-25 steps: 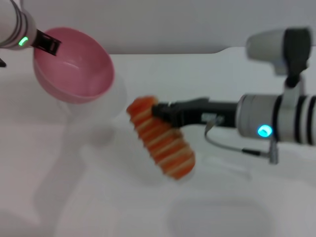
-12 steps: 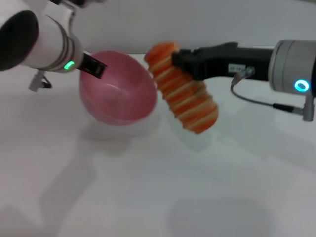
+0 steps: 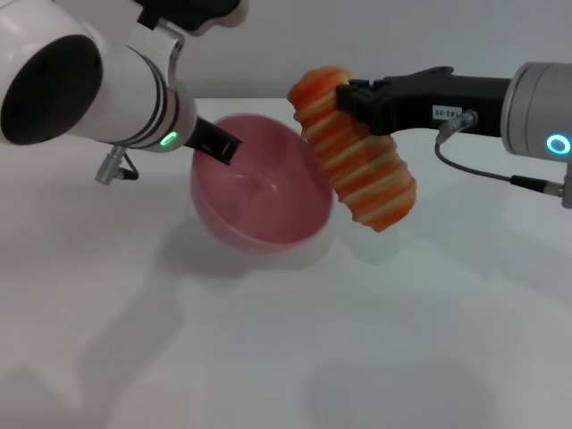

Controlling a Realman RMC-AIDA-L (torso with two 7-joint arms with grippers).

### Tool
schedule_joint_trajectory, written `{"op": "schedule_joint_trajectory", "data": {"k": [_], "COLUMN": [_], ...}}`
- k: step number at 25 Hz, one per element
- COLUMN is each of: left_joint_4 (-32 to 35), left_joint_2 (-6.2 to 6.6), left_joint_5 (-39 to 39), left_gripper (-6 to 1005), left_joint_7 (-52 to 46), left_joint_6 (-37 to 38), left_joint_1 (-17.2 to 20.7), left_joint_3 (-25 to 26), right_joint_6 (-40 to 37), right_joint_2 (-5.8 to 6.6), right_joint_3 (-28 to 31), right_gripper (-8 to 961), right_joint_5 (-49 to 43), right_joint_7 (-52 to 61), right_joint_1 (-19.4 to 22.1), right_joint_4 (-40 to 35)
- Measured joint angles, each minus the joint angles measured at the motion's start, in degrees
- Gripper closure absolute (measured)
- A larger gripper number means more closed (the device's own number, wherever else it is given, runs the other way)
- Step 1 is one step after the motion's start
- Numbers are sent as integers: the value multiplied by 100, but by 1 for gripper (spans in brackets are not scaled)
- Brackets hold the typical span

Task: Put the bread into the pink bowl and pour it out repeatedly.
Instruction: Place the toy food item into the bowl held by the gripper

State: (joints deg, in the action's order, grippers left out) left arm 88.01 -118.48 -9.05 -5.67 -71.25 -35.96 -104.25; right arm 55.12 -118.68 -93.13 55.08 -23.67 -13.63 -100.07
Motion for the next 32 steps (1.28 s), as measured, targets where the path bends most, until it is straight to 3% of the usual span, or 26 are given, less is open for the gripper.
{"op": "schedule_joint_trajectory", "data": {"k": [16, 25, 30, 32], "left_joint_4": [-13, -33, -62, -62], "left_joint_2": [1, 6, 11, 11], "left_joint_5": [-398, -428, -451, -451], "left_gripper": [951, 951, 950, 950], "left_joint_7": [7, 43, 45, 45], "left_joint_6": [211, 356, 387, 387], "left_joint_1": [-28, -44, -84, -84], "left_joint_3": [-156, -115, -113, -113], "right_joint_6": [-118, -615, -1049, -1415], "right_joint_2": [-22, -26, -24, -24], "right_joint_3": [46, -95, -122, -178], "right_gripper": [885, 831, 597, 554], "right_joint_5": [-14, -13, -14, -15], "right_joint_7": [-110, -634, -919, -1224], "right_joint_1": [-577, -437, -302, -205], "right_joint_4": [662, 757, 798, 840]}}
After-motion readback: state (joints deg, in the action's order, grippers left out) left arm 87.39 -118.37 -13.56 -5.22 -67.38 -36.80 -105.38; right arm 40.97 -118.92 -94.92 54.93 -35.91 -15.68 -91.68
